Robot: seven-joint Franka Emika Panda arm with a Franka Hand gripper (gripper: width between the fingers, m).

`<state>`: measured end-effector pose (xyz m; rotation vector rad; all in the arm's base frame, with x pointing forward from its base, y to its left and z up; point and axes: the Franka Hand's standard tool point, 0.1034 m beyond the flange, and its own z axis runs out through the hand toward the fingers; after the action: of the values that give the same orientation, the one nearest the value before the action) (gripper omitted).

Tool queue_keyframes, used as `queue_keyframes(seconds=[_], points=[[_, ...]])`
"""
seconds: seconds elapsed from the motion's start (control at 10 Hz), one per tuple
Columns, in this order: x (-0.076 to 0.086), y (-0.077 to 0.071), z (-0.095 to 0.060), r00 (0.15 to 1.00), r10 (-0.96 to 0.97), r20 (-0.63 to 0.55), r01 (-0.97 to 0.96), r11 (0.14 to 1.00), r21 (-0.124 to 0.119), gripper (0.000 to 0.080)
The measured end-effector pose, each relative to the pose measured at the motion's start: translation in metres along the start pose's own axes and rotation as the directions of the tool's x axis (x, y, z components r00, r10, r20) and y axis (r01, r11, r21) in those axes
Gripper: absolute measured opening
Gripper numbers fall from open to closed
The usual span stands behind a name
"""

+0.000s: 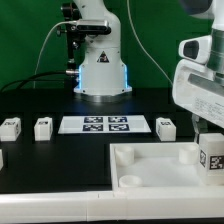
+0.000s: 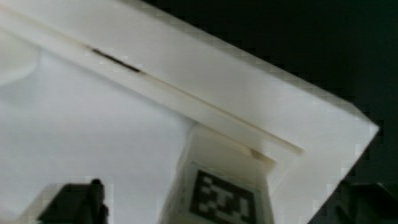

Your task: Assemble one leg

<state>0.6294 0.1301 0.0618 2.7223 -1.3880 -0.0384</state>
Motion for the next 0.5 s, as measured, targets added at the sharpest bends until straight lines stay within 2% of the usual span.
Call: queue_keyframes(seconds=[0.1, 0.3, 0.5], points=[[0.0023, 0.0012, 0.0004, 0.988, -0.157, 0.001, 0.157, 0.988, 0.0, 0.0649], [0.0053, 0.003, 0.0016, 0.938, -0.346, 0.001, 0.346, 0.938, -0.003, 0.0649], [0.0066, 0.0036, 0.0017, 0.816, -0.578, -0.001, 0.577, 0.816, -0.007, 0.0649]])
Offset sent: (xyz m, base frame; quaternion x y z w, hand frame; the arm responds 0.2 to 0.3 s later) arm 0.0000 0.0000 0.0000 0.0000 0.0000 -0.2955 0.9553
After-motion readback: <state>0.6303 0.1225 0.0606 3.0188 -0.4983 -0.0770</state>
